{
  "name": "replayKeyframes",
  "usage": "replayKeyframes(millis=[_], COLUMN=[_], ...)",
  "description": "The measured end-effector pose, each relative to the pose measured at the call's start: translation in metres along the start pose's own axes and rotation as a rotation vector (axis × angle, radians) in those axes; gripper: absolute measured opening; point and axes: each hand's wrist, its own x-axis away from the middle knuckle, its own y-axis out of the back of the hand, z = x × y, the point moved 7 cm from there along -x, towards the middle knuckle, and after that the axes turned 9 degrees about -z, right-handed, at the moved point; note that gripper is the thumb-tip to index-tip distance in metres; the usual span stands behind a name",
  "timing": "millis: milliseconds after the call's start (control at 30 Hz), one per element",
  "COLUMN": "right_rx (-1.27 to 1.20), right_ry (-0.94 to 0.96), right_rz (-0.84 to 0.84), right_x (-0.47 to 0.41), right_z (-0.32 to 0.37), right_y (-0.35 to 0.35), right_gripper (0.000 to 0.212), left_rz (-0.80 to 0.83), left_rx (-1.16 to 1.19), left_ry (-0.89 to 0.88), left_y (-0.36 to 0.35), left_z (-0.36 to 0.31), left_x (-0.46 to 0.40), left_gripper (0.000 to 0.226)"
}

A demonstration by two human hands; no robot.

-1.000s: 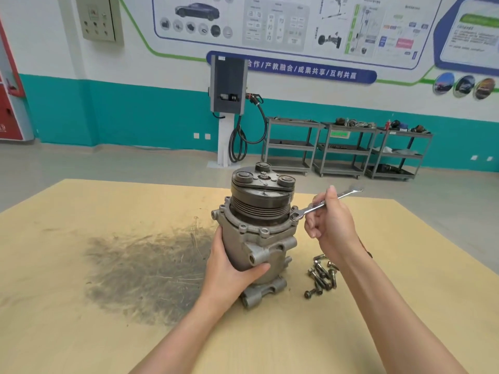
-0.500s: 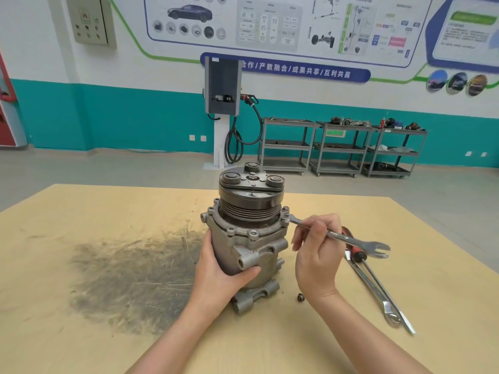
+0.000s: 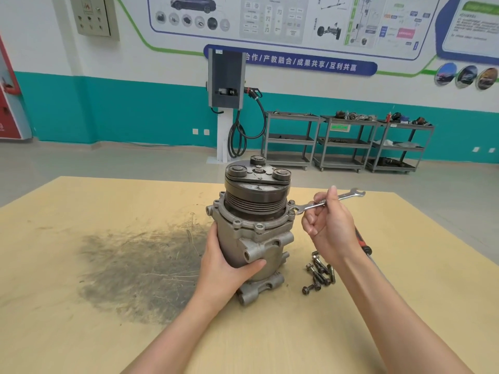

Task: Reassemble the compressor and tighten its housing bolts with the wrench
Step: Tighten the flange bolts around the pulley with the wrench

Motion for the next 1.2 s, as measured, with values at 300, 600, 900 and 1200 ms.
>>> replayKeyframes(millis=[300,600,900,1200], right_rx=[0.084,0.083,0.201,0.186], right_ry=[-0.052,0.068,0.556,0.704], right_rz=[0.046,-0.009,-0.299,-0.255], right_x=[0.002,0.004,0.038,0.046], right_z=[0.014,0.016,0.020,0.040], right_y=[-0.007,-0.005,-0.007,-0.009], right_gripper=[0.042,0.044,0.043,0.038], left_rz=[0.001,0.010,0.008,0.014], left_rx=[-0.001,-0.007,-0.002,0.009], left_ry=[0.022,0.036,0.030,0.026], left_y=[0.000,0.000,0.000,-0.001], left_z=[-0.001,-0.002,-0.003,-0.002], left_x=[0.000,0.001,0.001,0.000], left_gripper=[0.109,0.114,0.112,0.111])
